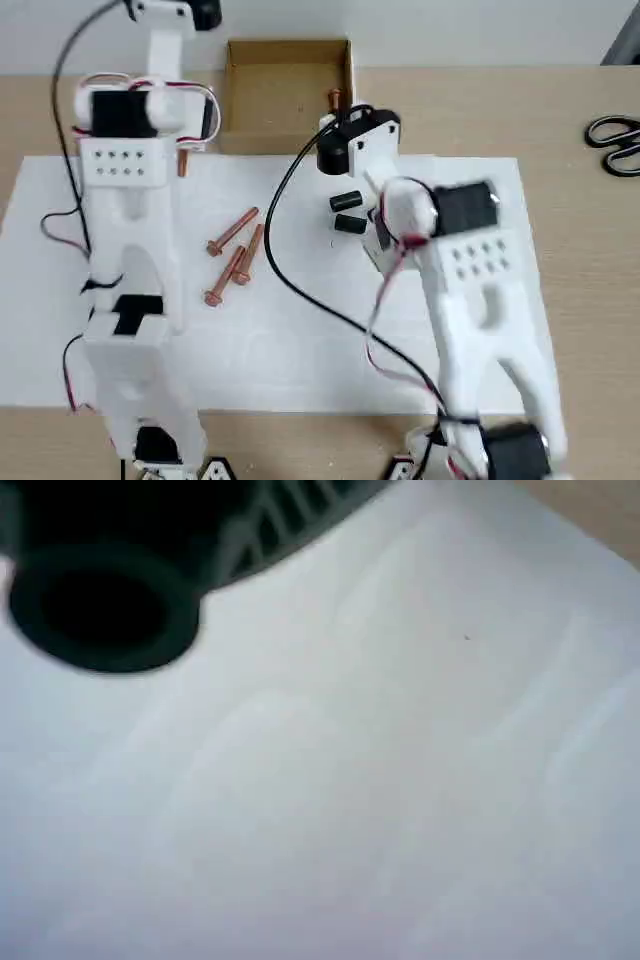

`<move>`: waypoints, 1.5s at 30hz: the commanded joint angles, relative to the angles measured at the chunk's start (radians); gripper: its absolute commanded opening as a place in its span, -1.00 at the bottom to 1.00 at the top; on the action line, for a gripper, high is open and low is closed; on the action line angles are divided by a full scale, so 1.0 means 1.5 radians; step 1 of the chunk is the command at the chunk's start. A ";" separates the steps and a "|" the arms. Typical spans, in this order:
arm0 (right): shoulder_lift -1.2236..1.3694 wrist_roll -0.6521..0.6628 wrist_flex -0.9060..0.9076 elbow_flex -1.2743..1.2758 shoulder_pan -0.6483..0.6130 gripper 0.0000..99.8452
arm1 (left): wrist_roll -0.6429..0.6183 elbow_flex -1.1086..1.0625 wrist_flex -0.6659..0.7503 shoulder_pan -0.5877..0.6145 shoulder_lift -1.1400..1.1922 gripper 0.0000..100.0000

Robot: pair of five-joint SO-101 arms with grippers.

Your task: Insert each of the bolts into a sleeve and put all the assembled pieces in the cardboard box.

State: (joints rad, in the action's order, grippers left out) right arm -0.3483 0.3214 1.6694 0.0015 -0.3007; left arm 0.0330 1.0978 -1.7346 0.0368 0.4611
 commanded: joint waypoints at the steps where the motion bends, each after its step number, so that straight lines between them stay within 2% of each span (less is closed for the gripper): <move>1: -0.126 -0.006 -0.003 -0.032 -0.002 -0.99 | -0.002 0.033 -0.013 -0.004 -0.106 -0.99; 5: -0.231 -0.003 -0.003 -0.031 -0.002 -0.99 | -0.002 -0.016 -0.013 -0.026 -0.182 -0.99; 8: -0.291 -0.006 -0.001 -0.029 -0.002 -0.99 | -0.003 -0.110 -0.013 -0.069 -0.265 -0.99; 12: -0.362 -0.009 -0.004 0.030 -0.002 -0.99 | -0.048 -0.256 -0.011 -0.140 -0.400 -0.99; 16: -0.454 -0.103 -0.048 0.135 -0.002 -0.99 | -0.091 -0.383 0.010 -0.196 -0.512 -0.99; 20: -0.578 -0.198 -0.162 0.287 -0.002 -0.99 | -0.151 -0.512 0.118 -0.204 -0.592 -0.99; 24: -0.688 -0.172 -0.317 0.490 -0.004 -0.99 | -0.194 -0.655 0.253 -0.208 -0.647 -0.99; 28: -0.762 -0.166 -0.398 0.641 -0.058 -0.99 | -0.231 -0.768 0.377 -0.212 -0.686 -0.99; 34: -0.833 -0.167 -0.515 0.815 -0.095 -0.99 | -0.238 -0.882 0.489 -0.292 -0.741 -0.99; 37: -0.877 -0.187 -0.543 0.862 -0.095 -0.99 | -0.237 -0.920 0.528 -0.325 -0.761 -0.99; 42: -0.963 -0.291 -0.549 0.921 -0.095 -0.99 | -0.237 -0.990 0.572 -0.347 -0.800 -0.99; 45: -0.980 -0.297 -0.549 0.933 -0.096 -0.99 | -0.237 -1.042 0.612 -0.348 -0.833 -0.99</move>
State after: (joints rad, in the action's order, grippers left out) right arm -1.7875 -0.1005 0.8730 1.3993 -0.4358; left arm -0.3153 -0.4335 -0.8876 -0.4803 -0.7219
